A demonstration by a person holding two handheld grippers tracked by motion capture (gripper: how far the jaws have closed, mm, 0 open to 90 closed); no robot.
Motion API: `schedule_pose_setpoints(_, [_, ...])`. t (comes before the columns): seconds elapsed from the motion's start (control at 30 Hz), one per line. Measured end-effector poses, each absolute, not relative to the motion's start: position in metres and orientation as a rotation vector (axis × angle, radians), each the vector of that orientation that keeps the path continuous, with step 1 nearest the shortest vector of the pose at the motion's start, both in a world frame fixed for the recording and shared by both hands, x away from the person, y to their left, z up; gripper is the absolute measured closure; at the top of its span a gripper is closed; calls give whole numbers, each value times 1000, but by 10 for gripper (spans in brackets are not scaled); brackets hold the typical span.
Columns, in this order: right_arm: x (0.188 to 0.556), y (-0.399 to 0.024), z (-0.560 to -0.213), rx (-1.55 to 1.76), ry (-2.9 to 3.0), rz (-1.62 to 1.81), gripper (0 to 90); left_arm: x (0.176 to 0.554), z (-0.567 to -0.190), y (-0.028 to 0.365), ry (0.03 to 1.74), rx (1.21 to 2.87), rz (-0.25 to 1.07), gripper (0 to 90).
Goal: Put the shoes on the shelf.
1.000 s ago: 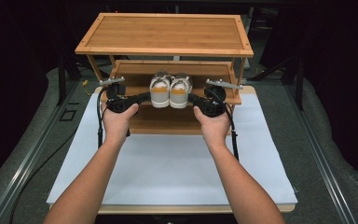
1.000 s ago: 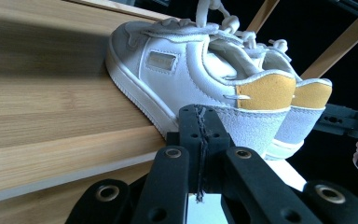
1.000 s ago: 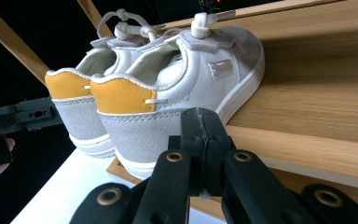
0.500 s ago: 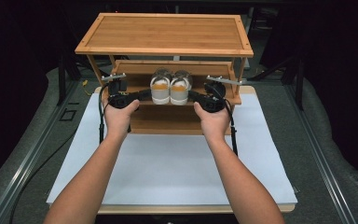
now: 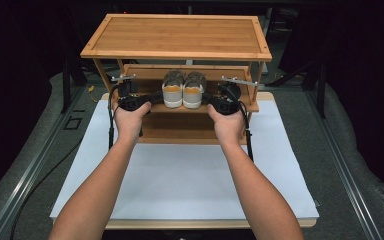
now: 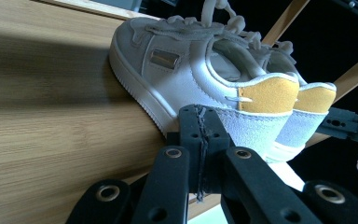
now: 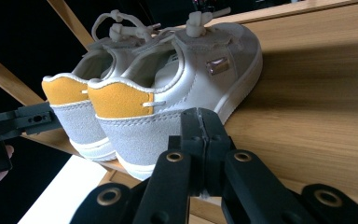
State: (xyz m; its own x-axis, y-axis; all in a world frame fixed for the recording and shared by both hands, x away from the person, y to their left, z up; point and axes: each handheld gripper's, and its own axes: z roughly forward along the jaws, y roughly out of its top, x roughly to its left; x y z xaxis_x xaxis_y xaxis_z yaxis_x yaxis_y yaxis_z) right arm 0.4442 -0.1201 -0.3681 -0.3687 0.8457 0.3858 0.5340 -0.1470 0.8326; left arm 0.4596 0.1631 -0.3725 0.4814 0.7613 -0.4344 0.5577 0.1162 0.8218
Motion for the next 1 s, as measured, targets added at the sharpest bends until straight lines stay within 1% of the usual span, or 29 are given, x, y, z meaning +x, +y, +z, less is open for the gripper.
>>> schedule_pose_setpoints(1.0, [461, -115, -367, 1571, 1825, 1436, 900, 475, -375, 156, 1205, 1555, 267, 900])
